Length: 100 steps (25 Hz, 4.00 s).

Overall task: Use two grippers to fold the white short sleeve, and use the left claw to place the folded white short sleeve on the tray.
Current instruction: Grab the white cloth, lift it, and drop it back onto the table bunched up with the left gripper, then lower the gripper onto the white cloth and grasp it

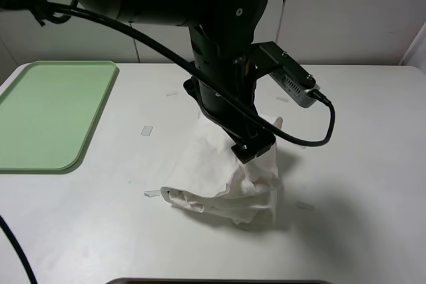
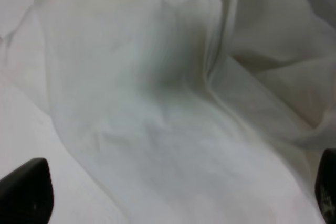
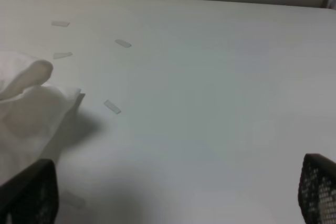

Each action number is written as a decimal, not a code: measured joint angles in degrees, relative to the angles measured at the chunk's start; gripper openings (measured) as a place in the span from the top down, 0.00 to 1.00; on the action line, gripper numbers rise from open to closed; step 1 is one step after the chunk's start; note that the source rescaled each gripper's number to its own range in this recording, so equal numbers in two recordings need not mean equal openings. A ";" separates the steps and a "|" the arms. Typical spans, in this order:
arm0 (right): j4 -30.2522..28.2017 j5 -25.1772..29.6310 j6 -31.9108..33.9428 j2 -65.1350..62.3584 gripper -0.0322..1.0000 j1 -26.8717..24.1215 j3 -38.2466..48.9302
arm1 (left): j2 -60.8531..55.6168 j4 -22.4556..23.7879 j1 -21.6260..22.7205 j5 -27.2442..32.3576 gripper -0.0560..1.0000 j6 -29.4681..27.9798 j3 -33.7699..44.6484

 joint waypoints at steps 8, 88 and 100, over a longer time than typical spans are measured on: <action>0.00 0.00 0.00 0.00 0.00 0.00 0.00 | 0.00 0.19 0.00 4.77 0.00 0.00 0.00; 0.00 0.00 0.00 0.00 0.00 0.00 0.00 | -3.14 -4.78 7.61 -2.21 0.02 -7.02 8.07; 0.00 0.00 0.00 0.00 0.00 0.00 0.00 | -3.14 -14.12 11.49 -12.08 0.02 -4.37 18.73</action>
